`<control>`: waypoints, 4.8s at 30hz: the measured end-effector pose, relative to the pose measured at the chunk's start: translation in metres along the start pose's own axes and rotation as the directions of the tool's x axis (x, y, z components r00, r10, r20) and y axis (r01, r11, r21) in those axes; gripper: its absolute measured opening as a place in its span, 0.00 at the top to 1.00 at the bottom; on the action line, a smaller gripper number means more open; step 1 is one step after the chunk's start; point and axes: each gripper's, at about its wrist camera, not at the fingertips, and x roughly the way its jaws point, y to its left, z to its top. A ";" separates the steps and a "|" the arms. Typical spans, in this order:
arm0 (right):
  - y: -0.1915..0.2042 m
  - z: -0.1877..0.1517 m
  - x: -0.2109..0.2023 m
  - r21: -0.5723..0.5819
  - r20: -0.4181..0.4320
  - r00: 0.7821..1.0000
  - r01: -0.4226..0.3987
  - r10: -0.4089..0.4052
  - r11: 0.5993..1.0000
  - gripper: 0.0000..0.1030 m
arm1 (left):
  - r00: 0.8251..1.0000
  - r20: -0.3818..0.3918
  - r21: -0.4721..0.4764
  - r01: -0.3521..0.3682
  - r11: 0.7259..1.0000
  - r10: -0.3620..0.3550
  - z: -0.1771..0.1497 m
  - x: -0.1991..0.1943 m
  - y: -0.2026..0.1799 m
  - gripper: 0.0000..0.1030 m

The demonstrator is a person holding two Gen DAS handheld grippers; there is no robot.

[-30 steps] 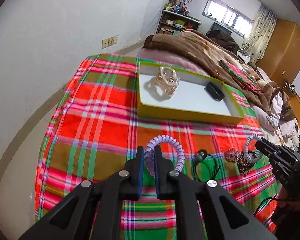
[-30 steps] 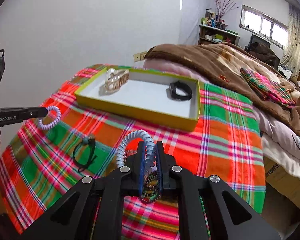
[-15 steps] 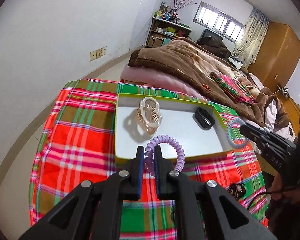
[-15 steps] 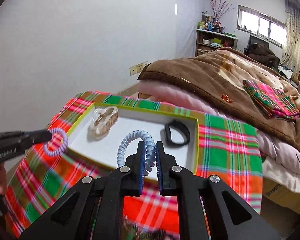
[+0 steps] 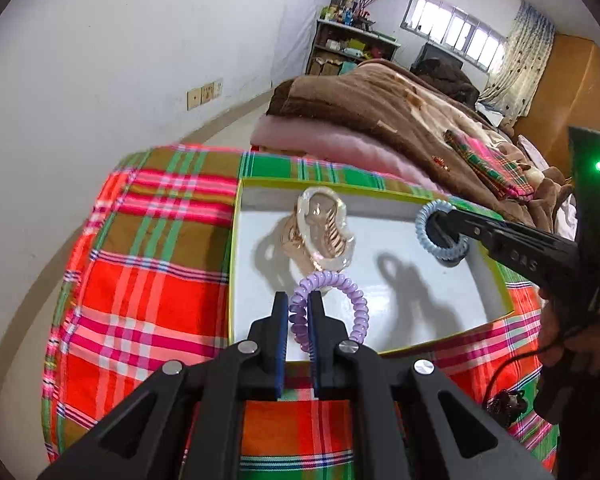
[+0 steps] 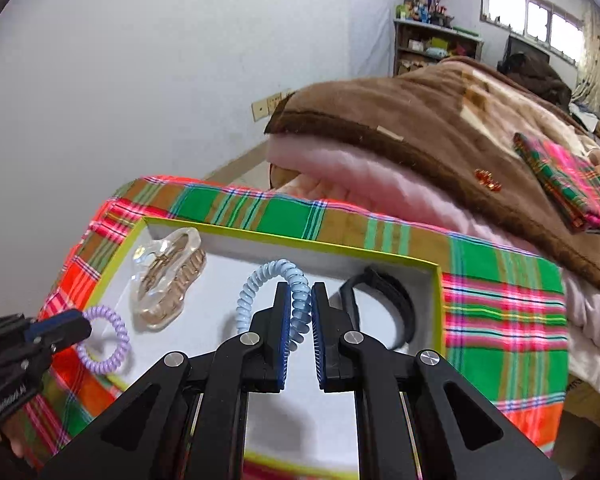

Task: Organize jewelry
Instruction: 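Carry both coil hair ties into the yellow box with both grippers, then open the left gripper releasing the lavender tie while the right gripper releases the blue tie, then move both grippers back toward the black cord and beaded necklaces, then grasp the black cord tie with teal beads with left gripper while right grasps dark beaded necklace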

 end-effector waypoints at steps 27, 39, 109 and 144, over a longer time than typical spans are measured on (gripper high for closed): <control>0.018 0.015 0.062 -0.056 -0.114 0.993 -0.032 0.025 0.998 0.90 | 0.997 -0.071 -0.049 -0.028 0.998 0.024 -0.002 0.028 0.017 0.90; 0.018 0.014 0.066 -0.060 -0.122 0.992 -0.021 0.014 0.998 0.87 | 0.997 -0.077 -0.035 -0.035 0.999 0.032 -0.001 0.031 0.014 0.84; -0.050 -0.159 -0.102 0.078 0.025 1.000 -0.010 0.008 0.997 0.54 | 0.976 -0.106 0.134 0.202 0.970 -0.189 -0.073 -0.025 -0.081 0.49; -0.003 -0.161 -0.082 -0.235 -0.085 0.996 -0.029 0.010 0.971 0.87 | 0.981 -0.143 0.028 0.137 0.990 -0.131 -0.105 -0.033 -0.025 0.49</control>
